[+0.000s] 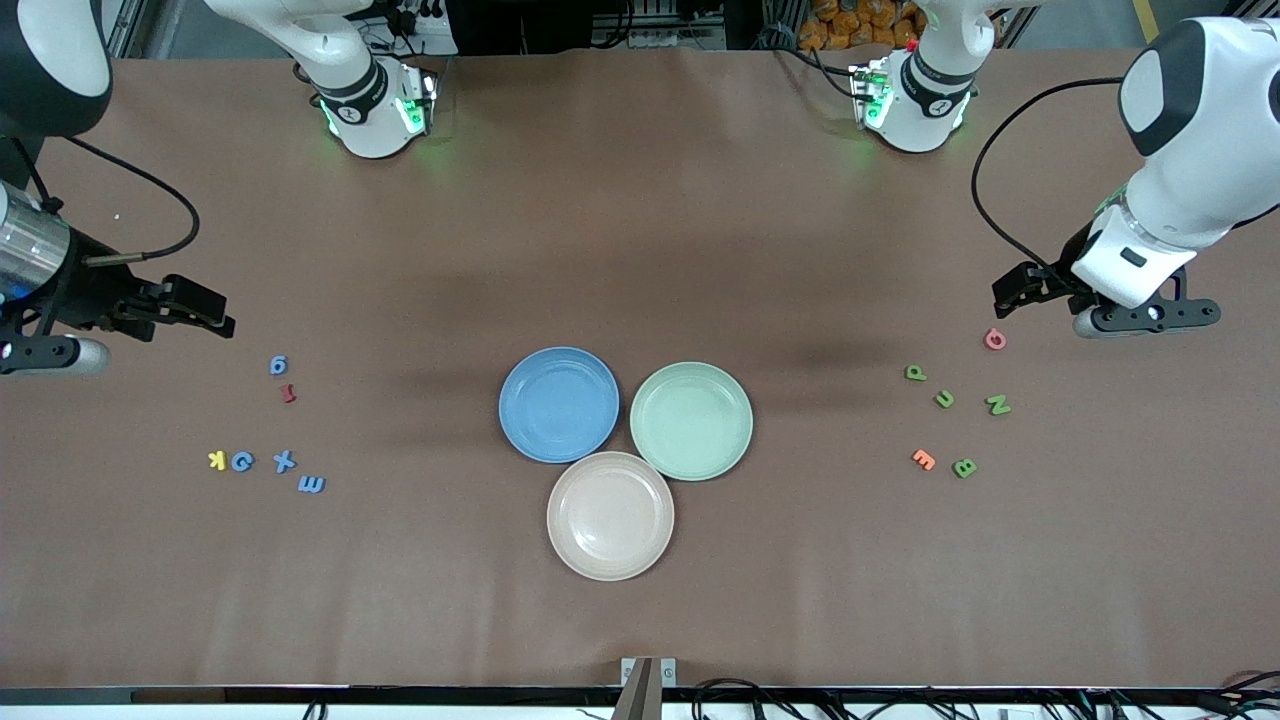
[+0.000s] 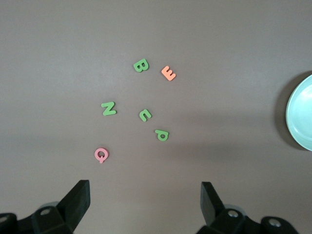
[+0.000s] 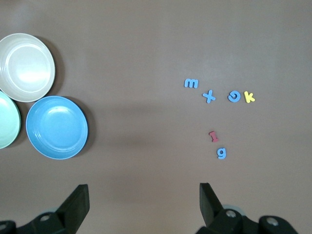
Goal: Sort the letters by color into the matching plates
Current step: 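Move the left gripper down toward the green foam letters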
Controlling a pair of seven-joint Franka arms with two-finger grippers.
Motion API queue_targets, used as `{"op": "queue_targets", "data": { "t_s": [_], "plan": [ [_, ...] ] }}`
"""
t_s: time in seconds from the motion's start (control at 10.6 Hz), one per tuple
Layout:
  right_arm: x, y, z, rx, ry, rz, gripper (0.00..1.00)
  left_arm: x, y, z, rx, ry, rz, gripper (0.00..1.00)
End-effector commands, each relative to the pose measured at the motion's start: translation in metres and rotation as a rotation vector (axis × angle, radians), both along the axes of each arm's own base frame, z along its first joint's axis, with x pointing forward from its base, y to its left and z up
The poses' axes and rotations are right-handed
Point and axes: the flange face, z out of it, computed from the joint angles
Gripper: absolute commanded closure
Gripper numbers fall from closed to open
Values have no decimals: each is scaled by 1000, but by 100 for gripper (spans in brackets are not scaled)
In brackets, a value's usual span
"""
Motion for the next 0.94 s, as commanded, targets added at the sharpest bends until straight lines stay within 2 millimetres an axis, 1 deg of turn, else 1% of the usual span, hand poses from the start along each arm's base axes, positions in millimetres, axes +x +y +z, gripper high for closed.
{"op": "queue_targets", "data": {
  "t_s": [0.0,0.09,0.19,0.28,0.38,0.47,0.57,0.66,0.75,0.85],
  "plan": [
    [-5,0,11,7,7,3,0,5,10,-23,20,25,48,0],
    [-5,-1,11,9,7,2,0,9,22,-33,18,26,69,0],
    [-5,-1,11,7,8,3,0,7,26,-47,16,15,77,0],
    [-7,-1,10,8,22,5,0,3,27,-63,15,-2,79,0],
    [-7,-2,10,8,23,5,0,2,28,-72,14,-11,85,0],
    [-7,-1,10,8,23,6,0,2,38,-83,12,-6,104,0],
    [-8,2,9,8,28,10,0,3,51,-94,10,0,144,0],
    [-9,6,10,9,35,19,0,6,55,-105,5,5,193,0],
    [-8,7,14,29,27,17,0,10,57,-114,0,5,280,0],
    [-8,11,15,61,30,15,0,12,67,-123,-5,6,372,0]
  ]
}}
